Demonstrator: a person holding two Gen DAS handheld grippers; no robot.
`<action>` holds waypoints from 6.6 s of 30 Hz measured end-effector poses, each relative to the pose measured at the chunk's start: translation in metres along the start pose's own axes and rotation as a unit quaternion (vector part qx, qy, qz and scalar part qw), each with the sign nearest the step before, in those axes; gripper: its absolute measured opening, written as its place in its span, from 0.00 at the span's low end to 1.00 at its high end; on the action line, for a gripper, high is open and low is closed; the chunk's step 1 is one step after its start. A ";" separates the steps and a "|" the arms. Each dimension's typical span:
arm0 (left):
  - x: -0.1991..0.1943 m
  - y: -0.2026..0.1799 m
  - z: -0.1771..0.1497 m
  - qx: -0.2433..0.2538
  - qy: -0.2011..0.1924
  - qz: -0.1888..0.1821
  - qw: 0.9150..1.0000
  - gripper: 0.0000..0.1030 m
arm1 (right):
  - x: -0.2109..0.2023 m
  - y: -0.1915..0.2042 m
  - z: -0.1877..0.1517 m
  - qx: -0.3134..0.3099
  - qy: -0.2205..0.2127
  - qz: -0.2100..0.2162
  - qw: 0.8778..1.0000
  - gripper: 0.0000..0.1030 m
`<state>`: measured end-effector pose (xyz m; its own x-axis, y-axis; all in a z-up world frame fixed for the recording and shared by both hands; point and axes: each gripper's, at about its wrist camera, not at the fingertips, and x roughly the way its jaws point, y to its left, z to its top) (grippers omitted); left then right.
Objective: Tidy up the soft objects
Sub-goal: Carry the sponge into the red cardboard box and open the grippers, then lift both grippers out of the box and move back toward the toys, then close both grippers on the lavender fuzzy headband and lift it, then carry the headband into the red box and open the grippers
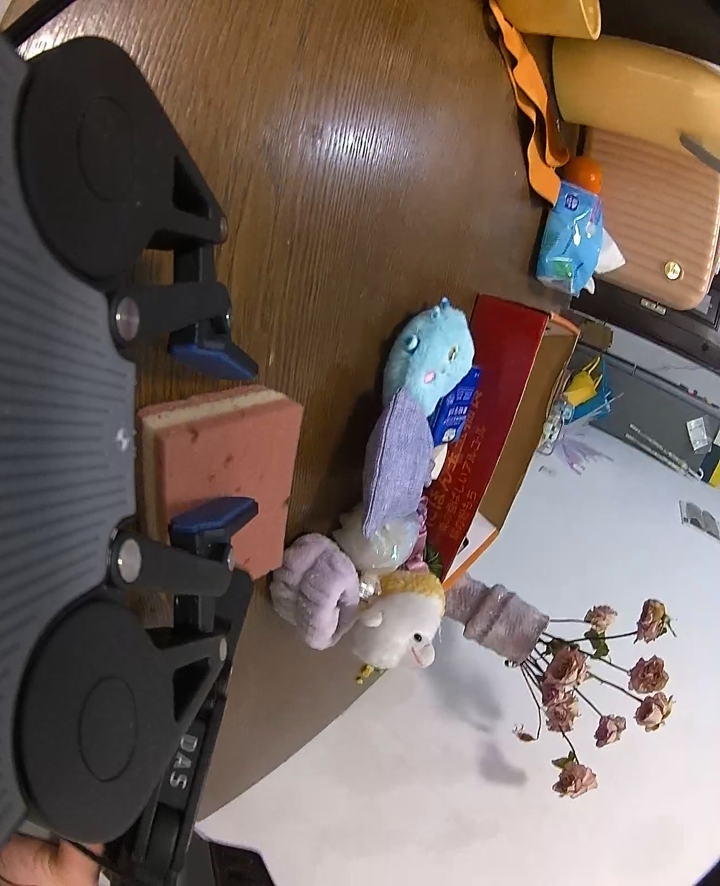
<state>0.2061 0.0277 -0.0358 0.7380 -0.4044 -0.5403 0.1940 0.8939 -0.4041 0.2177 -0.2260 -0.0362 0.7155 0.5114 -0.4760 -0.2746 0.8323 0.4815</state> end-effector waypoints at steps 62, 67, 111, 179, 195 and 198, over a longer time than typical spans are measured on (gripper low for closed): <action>0.072 -0.038 0.320 0.151 -0.186 0.151 0.959 1.00 | 0.029 -0.022 0.352 -0.128 -0.103 -0.161 0.973 1.00; 0.031 -0.060 0.298 0.158 -0.211 0.145 0.954 1.00 | -0.013 -0.007 0.326 -0.141 -0.136 -0.166 0.966 1.00; -0.058 -0.027 -0.013 0.124 -0.185 0.132 0.966 1.00 | -0.079 -0.004 -0.029 -0.145 -0.139 -0.139 0.970 1.00; -0.005 -0.045 0.007 0.108 -0.076 -0.003 0.991 0.13 | -0.034 0.030 0.003 -0.161 -0.105 -0.051 0.980 0.07; 0.177 -0.067 0.277 0.099 -0.050 -0.018 0.994 0.13 | 0.112 -0.033 0.284 -0.119 -0.026 -0.035 0.992 0.07; 0.238 -0.052 0.306 0.073 -0.001 -0.009 0.997 0.13 | 0.169 -0.063 0.321 -0.068 0.024 -0.042 0.996 0.07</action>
<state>0.5695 -0.0561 0.0829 0.7355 -0.4198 -0.5318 0.2991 0.9055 -0.3011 0.5618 -0.2608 0.0891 0.7087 0.4452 -0.5473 -0.3017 0.8925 0.3353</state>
